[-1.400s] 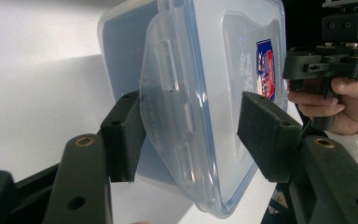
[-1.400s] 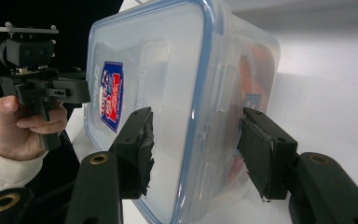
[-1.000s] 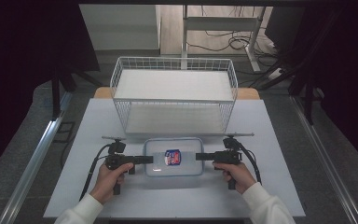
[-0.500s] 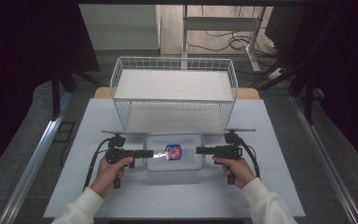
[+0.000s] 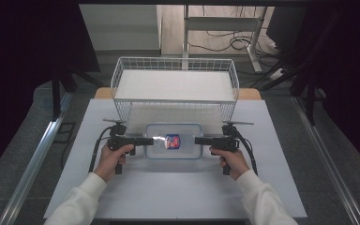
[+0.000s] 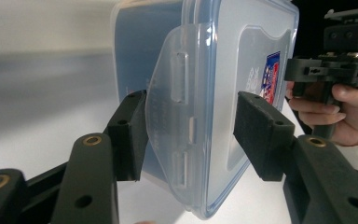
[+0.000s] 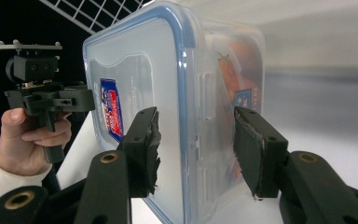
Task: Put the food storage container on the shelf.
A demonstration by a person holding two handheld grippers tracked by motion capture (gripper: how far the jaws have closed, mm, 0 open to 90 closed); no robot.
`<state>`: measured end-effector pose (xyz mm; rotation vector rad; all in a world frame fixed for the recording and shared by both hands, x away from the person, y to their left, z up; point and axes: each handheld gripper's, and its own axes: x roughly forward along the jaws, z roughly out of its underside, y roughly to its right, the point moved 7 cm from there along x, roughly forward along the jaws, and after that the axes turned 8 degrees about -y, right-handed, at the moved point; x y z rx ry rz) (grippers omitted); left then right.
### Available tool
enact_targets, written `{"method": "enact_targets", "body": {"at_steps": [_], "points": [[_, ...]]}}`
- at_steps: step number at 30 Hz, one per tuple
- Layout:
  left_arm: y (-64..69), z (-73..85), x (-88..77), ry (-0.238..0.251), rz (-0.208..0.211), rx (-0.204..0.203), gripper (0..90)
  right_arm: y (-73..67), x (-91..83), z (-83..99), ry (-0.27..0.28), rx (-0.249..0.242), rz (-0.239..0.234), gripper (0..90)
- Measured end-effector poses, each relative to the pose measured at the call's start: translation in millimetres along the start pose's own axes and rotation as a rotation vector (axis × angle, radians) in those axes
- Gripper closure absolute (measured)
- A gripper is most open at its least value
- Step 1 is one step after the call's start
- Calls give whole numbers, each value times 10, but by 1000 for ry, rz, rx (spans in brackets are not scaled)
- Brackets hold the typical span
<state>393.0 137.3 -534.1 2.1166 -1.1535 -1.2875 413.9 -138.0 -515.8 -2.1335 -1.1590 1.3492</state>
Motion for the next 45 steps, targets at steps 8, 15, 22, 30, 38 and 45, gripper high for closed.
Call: {"method": "enact_targets", "body": {"at_steps": [8,15,22,30,38,45], "points": [[-29,-246,8,23,-10,35,455,50,18,-165,50,-6,-6,520],[-111,-336,90,54,-25,40,448,162,63,-265,94,16,-8,519],[-199,-312,210,44,-34,38,438,269,115,-283,107,31,20,515],[-218,-340,251,73,-45,26,416,324,139,-313,135,74,30,510],[-260,-376,283,101,-32,-40,405,379,177,-355,177,135,21,509],[-265,-377,285,107,-36,-46,403,384,187,-366,188,124,28,432]]}}
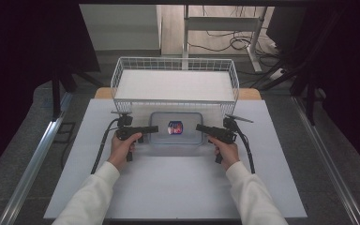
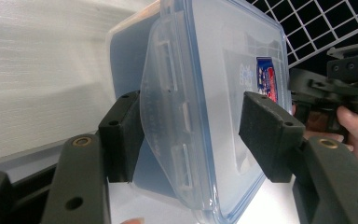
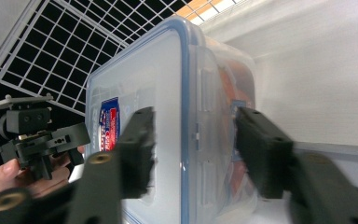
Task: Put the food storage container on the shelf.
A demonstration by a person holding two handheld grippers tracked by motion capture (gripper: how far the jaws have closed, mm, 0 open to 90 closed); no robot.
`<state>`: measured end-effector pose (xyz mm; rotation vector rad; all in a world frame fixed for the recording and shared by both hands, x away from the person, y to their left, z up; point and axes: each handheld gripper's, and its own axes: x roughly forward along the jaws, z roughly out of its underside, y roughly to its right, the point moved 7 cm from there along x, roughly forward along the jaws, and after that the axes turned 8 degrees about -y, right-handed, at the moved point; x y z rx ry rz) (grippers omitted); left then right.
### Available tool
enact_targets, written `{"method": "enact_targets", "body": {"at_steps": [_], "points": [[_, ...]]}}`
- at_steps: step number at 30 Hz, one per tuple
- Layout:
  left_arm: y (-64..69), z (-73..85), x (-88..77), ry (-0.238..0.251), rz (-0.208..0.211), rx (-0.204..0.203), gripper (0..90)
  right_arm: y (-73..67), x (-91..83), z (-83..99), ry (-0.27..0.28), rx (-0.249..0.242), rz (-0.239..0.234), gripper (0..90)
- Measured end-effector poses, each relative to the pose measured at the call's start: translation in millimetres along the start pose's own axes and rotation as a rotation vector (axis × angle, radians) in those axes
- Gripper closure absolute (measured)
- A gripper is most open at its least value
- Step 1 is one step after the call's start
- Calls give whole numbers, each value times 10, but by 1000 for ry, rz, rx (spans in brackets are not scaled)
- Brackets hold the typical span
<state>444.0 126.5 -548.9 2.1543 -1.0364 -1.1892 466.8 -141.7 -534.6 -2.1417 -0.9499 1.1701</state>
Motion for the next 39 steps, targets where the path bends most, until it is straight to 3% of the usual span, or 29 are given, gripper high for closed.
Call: {"method": "enact_targets", "body": {"at_steps": [1,2,5,10,13,17,23,26,28,33,36,39], "points": [[9,4,1,-2,6,20,395,-13,-7,7,-5,13,0,421],[35,2,2,9,3,8,368,-18,-12,10,-3,9,0,411],[83,4,-36,23,-19,35,275,-50,-59,10,10,-27,25,380],[167,80,-144,27,-34,63,232,-110,-208,81,25,-98,93,328],[204,173,-218,27,-46,68,221,-159,-327,156,19,-187,149,319],[272,330,-303,14,-62,111,221,-249,-441,275,8,-270,168,312],[370,578,-422,-8,-100,186,223,-368,-465,553,-63,-436,240,347],[410,721,-492,-26,-127,230,221,-382,-472,689,-94,-508,279,400],[428,832,-550,-43,-155,261,222,-378,-465,770,-120,-528,281,445],[493,1017,-652,-61,-164,286,229,-419,-389,870,-166,-607,303,697],[540,1091,-684,-73,-199,330,229,-438,-258,896,-200,-652,336,833],[576,1154,-672,-98,-225,371,230,-461,-91,901,-221,-687,362,881]]}}
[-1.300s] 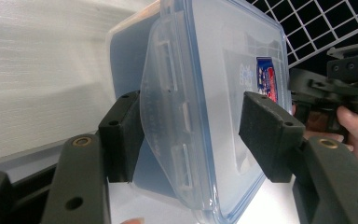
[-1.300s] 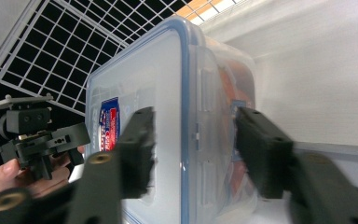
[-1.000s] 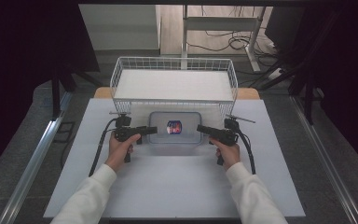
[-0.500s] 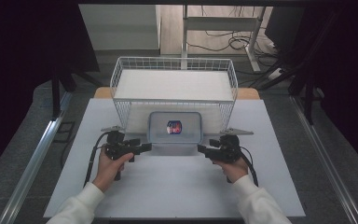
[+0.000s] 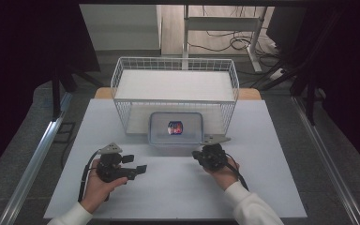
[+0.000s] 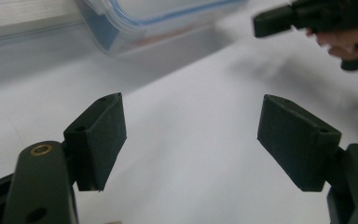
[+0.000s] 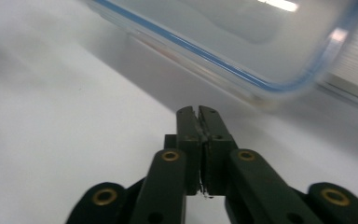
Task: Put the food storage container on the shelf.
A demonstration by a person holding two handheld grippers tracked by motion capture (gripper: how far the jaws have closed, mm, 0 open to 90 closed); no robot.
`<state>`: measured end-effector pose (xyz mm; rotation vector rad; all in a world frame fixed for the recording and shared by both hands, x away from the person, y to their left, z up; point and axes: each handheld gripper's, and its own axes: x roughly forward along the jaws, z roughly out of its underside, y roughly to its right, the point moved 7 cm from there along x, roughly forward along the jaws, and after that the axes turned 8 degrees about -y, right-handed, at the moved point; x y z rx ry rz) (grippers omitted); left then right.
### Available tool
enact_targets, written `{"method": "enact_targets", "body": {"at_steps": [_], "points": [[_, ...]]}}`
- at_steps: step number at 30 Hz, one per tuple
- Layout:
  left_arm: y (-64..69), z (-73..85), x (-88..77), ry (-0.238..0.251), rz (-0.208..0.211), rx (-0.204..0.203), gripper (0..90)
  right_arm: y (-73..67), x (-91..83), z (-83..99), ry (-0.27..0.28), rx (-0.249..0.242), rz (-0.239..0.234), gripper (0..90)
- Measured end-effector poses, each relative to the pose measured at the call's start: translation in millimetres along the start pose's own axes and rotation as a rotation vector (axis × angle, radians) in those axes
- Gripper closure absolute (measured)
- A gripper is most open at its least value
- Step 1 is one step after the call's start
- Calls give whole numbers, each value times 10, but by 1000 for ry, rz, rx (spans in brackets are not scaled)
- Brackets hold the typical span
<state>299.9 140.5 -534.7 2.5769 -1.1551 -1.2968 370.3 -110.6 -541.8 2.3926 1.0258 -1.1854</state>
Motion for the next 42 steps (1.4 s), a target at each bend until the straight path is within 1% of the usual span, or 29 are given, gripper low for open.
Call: {"method": "enact_targets", "body": {"at_steps": [2,3,6,8,11,12,13,14,16,17,19,21,23,26,28,29,30,33,36,38,40,42], "points": [[16,25,30,-17,-12,18,230,-46,99,-62,-8,-23,9,888],[18,32,46,-23,-10,17,231,-67,148,-95,-12,-34,12,890],[9,31,45,-21,-2,5,232,-130,301,-195,-13,-36,2,891],[-10,27,26,-15,-2,-4,234,-184,404,-257,-17,-49,0,891],[-42,24,-1,-6,-1,-18,235,-233,499,-328,-9,-43,2,892],[-54,22,-16,-1,-4,-22,235,-231,517,-342,-8,-43,14,892],[-58,20,-23,2,-4,-21,236,-223,531,-381,8,-30,16,892],[-62,18,-30,4,-4,-22,236,-227,525,-411,23,-20,-1,893],[-69,15,-34,6,-4,-25,237,-222,495,-496,48,-19,0,893],[-72,16,-30,4,-5,-26,236,-217,478,-543,58,-8,4,893],[-70,18,-25,3,-1,-29,236,-185,489,-597,48,10,-1,893],[-63,19,-29,4,5,-29,236,-144,526,-633,53,29,-1,893],[-64,17,-41,8,4,-28,236,-114,566,-665,54,63,-16,893],[-78,15,-54,13,5,-35,236,-77,612,-727,66,81,-10,892],[-90,19,-58,14,4,-37,236,-55,629,-768,73,109,-20,892],[-95,22,-60,14,5,-38,236,-34,641,-785,79,121,-18,892],[-99,25,-62,14,5,-39,235,-17,656,-799,83,123,-17,892],[-101,27,-68,17,8,-45,235,30,687,-830,80,126,6,892],[-96,27,-72,21,9,-45,235,85,708,-856,78,142,19,892],[-94,28,-71,20,10,-44,234,117,720,-874,82,160,15,892],[-95,28,-67,18,11,-44,233,150,721,-891,83,169,20,892],[-92,28,-63,17,15,-45,232,155,712,-900,94,176,14,892]]}}
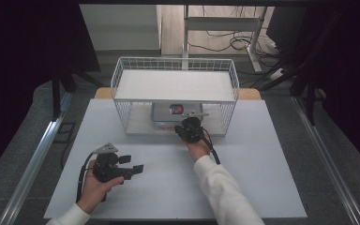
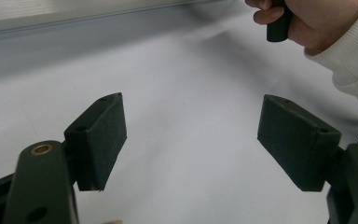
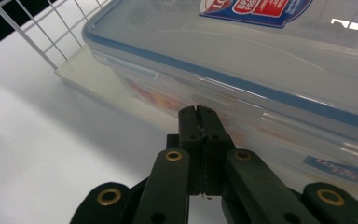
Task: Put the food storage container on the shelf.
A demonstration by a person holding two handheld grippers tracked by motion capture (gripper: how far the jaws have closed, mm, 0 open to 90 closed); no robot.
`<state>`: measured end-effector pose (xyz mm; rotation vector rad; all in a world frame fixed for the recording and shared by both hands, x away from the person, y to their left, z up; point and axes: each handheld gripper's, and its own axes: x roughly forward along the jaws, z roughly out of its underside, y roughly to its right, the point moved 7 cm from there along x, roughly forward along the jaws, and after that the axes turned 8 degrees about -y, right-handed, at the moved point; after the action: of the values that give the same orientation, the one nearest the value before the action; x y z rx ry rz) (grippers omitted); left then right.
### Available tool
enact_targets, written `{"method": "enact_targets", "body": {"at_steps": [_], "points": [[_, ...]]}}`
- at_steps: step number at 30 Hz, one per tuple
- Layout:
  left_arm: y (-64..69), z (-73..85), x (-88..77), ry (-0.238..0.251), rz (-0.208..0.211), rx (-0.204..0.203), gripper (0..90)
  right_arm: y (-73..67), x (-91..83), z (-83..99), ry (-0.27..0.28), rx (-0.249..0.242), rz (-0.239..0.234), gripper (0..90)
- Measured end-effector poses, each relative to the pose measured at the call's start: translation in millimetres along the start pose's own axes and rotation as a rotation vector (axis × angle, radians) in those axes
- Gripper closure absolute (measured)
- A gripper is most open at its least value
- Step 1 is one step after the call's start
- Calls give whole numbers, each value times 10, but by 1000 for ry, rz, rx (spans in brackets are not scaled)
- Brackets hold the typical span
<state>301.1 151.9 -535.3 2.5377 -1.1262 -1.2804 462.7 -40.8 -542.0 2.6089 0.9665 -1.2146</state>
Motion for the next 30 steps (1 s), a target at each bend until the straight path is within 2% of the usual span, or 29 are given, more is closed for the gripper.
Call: {"method": "enact_targets", "body": {"at_steps": [3,6,11,13,19,20,21,23,27,30], "points": [[-4,1,1,1,-2,2,231,-56,-58,20,9,-30,1,892],[-11,5,-10,3,-3,-2,231,-119,-210,85,9,-68,-13,892],[-7,15,-24,4,-12,-2,231,-173,-636,349,-8,-154,-45,892],[-1,20,-20,0,-15,-2,231,-154,-849,509,-18,-176,-65,892],[-16,61,-46,-5,-29,-7,231,-5,-1323,921,-20,-175,-117,892],[-26,63,-46,-7,-32,-7,231,24,-1399,987,-21,-181,-113,885],[-35,62,-44,-7,-34,-8,231,42,-1437,1019,-22,-188,-108,848],[-36,58,-36,-9,-37,-11,232,78,-1517,1083,-13,-195,-104,692],[-25,61,-23,-16,-49,7,231,128,-1617,1128,18,-192,-107,494],[-23,65,-24,-19,-55,19,231,150,-1661,1133,34,-178,-104,423]]}}
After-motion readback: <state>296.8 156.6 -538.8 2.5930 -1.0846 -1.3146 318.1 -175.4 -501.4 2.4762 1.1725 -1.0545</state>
